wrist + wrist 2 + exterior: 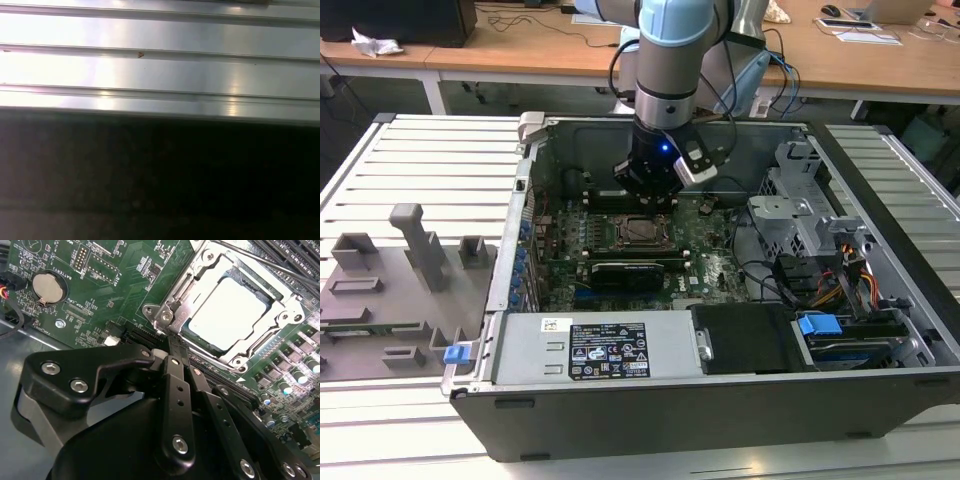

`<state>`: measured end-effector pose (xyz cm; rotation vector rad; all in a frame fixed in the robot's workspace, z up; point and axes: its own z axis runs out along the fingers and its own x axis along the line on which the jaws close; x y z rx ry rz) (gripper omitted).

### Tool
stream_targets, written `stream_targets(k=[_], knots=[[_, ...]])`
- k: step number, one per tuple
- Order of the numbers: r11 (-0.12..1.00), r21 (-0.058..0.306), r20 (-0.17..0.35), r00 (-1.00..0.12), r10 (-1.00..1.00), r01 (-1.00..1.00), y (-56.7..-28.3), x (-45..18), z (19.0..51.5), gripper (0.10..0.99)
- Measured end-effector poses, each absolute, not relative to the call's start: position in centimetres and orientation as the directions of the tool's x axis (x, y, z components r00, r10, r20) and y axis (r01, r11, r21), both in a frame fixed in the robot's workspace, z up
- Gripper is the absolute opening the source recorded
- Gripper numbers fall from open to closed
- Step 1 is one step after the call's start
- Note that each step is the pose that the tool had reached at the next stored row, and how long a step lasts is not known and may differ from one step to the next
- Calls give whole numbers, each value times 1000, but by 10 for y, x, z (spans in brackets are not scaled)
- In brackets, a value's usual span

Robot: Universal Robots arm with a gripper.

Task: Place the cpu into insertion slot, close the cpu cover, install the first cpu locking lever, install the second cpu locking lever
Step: 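Install the first cpu locking lever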

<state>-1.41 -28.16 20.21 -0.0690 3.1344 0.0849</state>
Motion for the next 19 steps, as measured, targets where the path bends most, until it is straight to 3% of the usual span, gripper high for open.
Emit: stream_targets(k=[19], knots=[[998,54,-7,-999,-44,-44,-288,-14,214,106]])
